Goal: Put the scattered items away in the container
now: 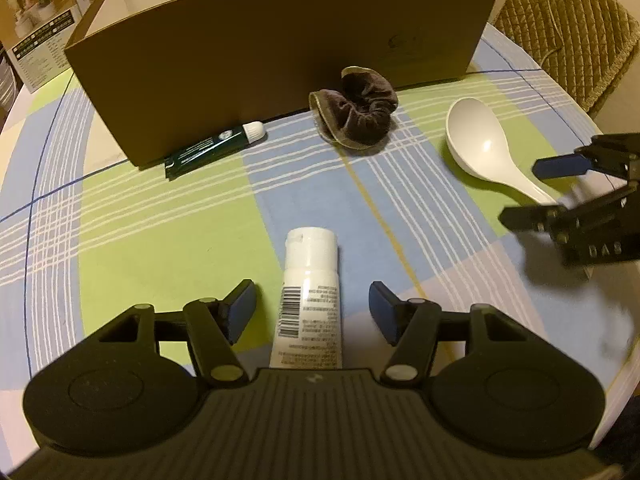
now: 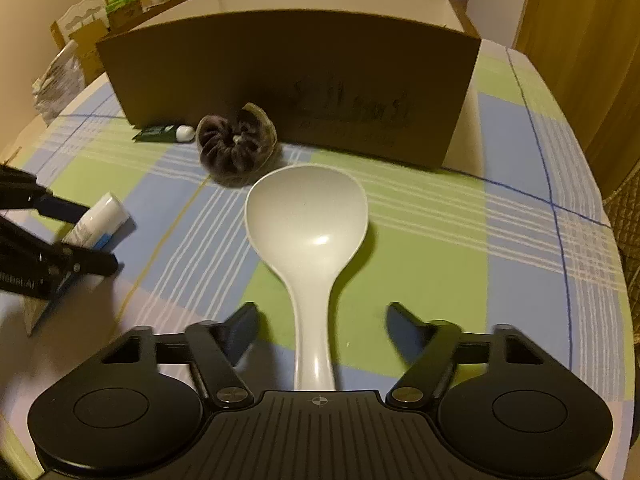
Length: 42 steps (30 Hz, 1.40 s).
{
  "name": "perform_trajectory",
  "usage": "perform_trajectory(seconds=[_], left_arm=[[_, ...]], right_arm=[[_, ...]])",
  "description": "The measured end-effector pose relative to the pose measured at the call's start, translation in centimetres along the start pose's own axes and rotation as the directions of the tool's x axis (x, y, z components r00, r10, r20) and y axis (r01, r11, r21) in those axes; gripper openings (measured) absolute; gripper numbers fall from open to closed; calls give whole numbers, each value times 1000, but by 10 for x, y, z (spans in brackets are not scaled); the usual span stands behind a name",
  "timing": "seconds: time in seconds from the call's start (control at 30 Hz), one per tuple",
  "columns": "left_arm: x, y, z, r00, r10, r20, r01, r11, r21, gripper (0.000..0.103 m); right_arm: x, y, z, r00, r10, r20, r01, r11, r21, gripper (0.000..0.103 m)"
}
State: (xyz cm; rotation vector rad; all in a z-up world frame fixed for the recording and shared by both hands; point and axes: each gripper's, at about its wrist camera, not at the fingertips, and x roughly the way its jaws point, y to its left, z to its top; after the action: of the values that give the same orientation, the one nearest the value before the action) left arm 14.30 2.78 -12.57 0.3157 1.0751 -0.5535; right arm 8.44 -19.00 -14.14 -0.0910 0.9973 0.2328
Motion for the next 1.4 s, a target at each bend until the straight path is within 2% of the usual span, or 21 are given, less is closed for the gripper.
perform_trajectory(seconds=[0.03, 0.1, 0.17, 0.23, 0.3, 0.6, 0.77, 1.13, 1.4], left_arm=[[0, -1, 0, 1000, -3, 3, 3, 1000, 3, 58], [1, -3, 0, 1000, -7, 7, 7, 1000, 9, 57], [0, -4, 0, 1000, -10, 11, 10, 1000, 14, 55], [-1, -5, 1, 1000, -14, 17, 13, 1000, 14, 44], [-2, -3, 3, 1000, -13, 20, 13, 1000, 3, 27], [-4, 3, 0, 1000, -21, -1, 21, 1000, -23, 26], [-10, 4, -2, 1000, -15, -3, 15, 999, -39, 26], [-33, 3, 6, 998, -12, 64, 15, 998, -53, 25], [-54, 4, 16, 991, -13, 133, 21, 998, -57, 25]], right_arm=[[-1, 0, 1, 1000, -2, 3, 2, 1000, 0, 55], [-2, 2, 2, 1000, -1, -1, 1, 1000, -8, 51], [-3, 6, 2, 1000, 2, 0, -2, 1000, -28, 35], [-5, 10, 2, 1000, 5, -2, -5, 999, -47, 24], [-5, 13, 1, 1000, 10, -4, -10, 999, -51, 21], [-10, 19, -5, 998, 60, -29, -61, 998, -18, 20], [-18, 20, -2, 996, 88, -7, -88, 996, 18, 20], [-39, 26, 22, 990, 126, 62, -127, 992, 14, 20], [-54, 25, 33, 987, 123, 106, -126, 992, 20, 20]])
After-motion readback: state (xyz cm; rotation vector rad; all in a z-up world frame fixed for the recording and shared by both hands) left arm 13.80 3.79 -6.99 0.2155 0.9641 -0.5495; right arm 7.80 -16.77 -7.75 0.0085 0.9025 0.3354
